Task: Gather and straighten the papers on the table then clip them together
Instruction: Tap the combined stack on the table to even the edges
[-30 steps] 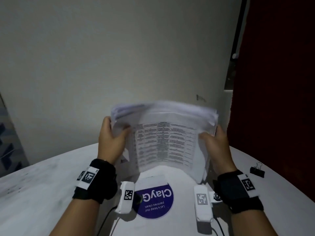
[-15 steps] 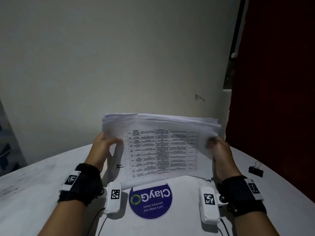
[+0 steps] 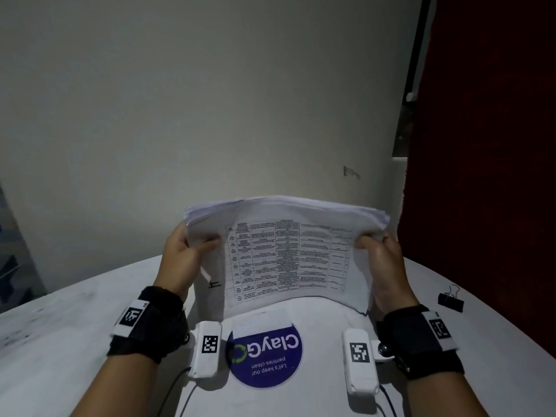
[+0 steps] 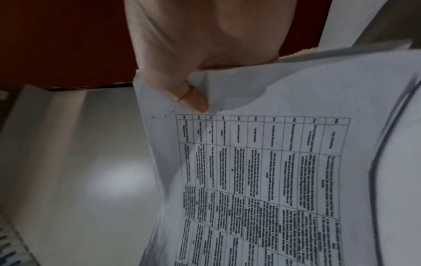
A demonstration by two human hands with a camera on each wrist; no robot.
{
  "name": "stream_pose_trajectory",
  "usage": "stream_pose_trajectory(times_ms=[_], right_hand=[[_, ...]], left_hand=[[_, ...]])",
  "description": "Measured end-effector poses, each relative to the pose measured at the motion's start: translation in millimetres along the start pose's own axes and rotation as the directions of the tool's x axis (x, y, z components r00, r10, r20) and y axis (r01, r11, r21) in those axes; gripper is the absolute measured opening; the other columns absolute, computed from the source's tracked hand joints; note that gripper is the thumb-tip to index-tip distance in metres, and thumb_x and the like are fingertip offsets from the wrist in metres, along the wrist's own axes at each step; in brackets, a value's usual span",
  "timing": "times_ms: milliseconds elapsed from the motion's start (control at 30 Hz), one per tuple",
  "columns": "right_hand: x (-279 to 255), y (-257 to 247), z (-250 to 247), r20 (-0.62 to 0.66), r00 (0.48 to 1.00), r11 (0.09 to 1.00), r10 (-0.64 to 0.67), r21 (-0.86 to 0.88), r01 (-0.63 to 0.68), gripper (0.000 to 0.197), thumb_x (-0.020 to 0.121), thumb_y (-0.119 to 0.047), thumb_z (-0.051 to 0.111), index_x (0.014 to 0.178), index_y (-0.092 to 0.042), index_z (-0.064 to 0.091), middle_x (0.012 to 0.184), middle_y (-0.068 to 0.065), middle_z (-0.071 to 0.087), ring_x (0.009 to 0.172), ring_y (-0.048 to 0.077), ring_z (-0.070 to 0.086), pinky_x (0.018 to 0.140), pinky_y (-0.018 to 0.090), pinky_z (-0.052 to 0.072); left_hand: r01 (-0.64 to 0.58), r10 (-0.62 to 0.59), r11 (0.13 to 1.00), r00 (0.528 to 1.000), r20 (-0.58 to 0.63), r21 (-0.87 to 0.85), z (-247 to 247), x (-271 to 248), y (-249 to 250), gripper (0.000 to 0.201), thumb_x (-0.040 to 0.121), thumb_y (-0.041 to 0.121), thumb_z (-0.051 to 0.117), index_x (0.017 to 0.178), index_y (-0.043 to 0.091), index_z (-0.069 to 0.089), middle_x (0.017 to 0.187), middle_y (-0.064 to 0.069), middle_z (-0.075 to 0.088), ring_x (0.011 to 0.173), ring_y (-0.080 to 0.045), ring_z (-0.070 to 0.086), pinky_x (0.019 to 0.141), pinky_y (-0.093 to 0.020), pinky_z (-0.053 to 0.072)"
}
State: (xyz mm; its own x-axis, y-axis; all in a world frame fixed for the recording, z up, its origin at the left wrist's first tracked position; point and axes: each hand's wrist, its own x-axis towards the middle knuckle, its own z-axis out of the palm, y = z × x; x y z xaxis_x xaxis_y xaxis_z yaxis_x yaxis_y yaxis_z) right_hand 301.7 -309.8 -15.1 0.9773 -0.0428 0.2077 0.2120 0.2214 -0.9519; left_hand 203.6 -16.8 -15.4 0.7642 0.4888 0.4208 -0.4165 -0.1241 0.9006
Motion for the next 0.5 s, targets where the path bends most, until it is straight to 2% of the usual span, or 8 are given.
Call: stream_pose_trajectory(times_ms=[67, 133, 200, 267, 333, 367, 433, 500], right_hand=[[1, -9, 2, 0.002, 0.998, 0.998, -0.059, 0.009, 0.059, 0.032, 0.083, -0.006, 0.059, 0.101, -0.028, 0.073, 0.106, 0.006, 0.076, 0.102, 0.026, 0.071, 0.091, 0.045, 0.057], [2, -14, 1, 0.015, 0.996, 0.996, -0.092, 0.008, 0.092, 0.033, 0.089, -0.001, 0.056, 0.111, -0.021, 0.07, 0.104, 0.004, 0.075, 0.097, 0.022, 0.071, 0.084, 0.039, 0.057], [2, -7, -1, 0.044, 0.998, 0.998, -0.05, -0.033, 0.051, 0.035, 0.089, 0.001, 0.056, 0.116, -0.018, 0.068, 0.104, 0.004, 0.075, 0.096, 0.023, 0.071, 0.078, 0.035, 0.056], [2, 3, -2, 0.068, 0.998, 0.995, 0.013, -0.099, -0.006, 0.038, 0.087, 0.003, 0.058, 0.119, -0.016, 0.066, 0.106, 0.003, 0.074, 0.099, 0.025, 0.071, 0.074, 0.032, 0.054], [2, 8, -3, 0.084, 0.996, 0.989, 0.021, -0.151, -0.008, 0.039, 0.086, 0.004, 0.061, 0.119, -0.018, 0.066, 0.108, 0.001, 0.074, 0.102, 0.024, 0.07, 0.076, 0.032, 0.055], [1, 6, -4, 0.092, 0.996, 0.987, -0.002, -0.159, 0.017, 0.039, 0.087, 0.003, 0.062, 0.117, -0.021, 0.066, 0.108, 0.0, 0.075, 0.102, 0.022, 0.07, 0.08, 0.034, 0.056], [0, 0, -3, 0.088, 0.994, 0.989, -0.057, -0.129, 0.069, 0.035, 0.089, 0.001, 0.064, 0.109, -0.027, 0.067, 0.108, 0.0, 0.075, 0.101, 0.02, 0.071, 0.086, 0.039, 0.057], [3, -4, -3, 0.028, 0.996, 0.994, -0.089, -0.06, 0.09, 0.033, 0.088, 0.0, 0.064, 0.109, -0.025, 0.069, 0.108, 0.002, 0.076, 0.101, 0.021, 0.071, 0.088, 0.041, 0.057]], left_hand=[[-0.05, 0.05, 0.999, 0.999, -0.02, -0.003, 2, 2, 6, 0.044, 0.085, -0.013, 0.065, 0.11, 0.023, 0.069, 0.098, 0.007, 0.078, 0.095, -0.016, 0.072, 0.079, -0.03, 0.059], [-0.076, 0.076, 0.997, 0.997, -0.025, -0.004, 2, 3, 7, 0.044, 0.086, -0.013, 0.064, 0.115, 0.02, 0.067, 0.1, 0.005, 0.077, 0.091, -0.011, 0.071, 0.076, -0.026, 0.06], [-0.054, 0.053, 0.998, 0.998, 0.019, 0.034, 1, 1, 1, 0.047, 0.085, -0.012, 0.067, 0.118, 0.021, 0.066, 0.1, 0.006, 0.077, 0.091, -0.011, 0.071, 0.074, -0.026, 0.06], [0.001, -0.007, 0.995, 0.998, 0.06, 0.105, 0, -2, -8, 0.056, 0.08, -0.018, 0.068, 0.115, 0.027, 0.067, 0.095, 0.006, 0.077, 0.09, -0.018, 0.07, 0.067, -0.028, 0.059], [0.022, -0.027, 0.993, 0.999, 0.043, 0.12, 1, -3, -10, 0.059, 0.078, -0.023, 0.063, 0.107, 0.027, 0.069, 0.089, 0.008, 0.077, 0.087, -0.021, 0.068, 0.063, -0.027, 0.057], [-0.003, 0.0, 0.994, 1.0, 0.028, 0.113, 2, -3, -8, 0.059, 0.077, -0.025, 0.061, 0.105, 0.026, 0.069, 0.087, 0.01, 0.078, 0.087, -0.017, 0.069, 0.062, -0.024, 0.057], [-0.082, 0.083, 0.992, 0.997, 0.002, 0.095, 6, -3, 2, 0.058, 0.078, -0.025, 0.06, 0.109, 0.023, 0.069, 0.091, 0.012, 0.078, 0.086, -0.007, 0.07, 0.064, -0.02, 0.057], [-0.143, 0.143, 0.988, 0.99, -0.002, 0.065, 8, 0, 9, 0.052, 0.082, -0.021, 0.062, 0.119, 0.016, 0.067, 0.104, 0.006, 0.076, 0.093, -0.006, 0.071, 0.072, -0.022, 0.059]])
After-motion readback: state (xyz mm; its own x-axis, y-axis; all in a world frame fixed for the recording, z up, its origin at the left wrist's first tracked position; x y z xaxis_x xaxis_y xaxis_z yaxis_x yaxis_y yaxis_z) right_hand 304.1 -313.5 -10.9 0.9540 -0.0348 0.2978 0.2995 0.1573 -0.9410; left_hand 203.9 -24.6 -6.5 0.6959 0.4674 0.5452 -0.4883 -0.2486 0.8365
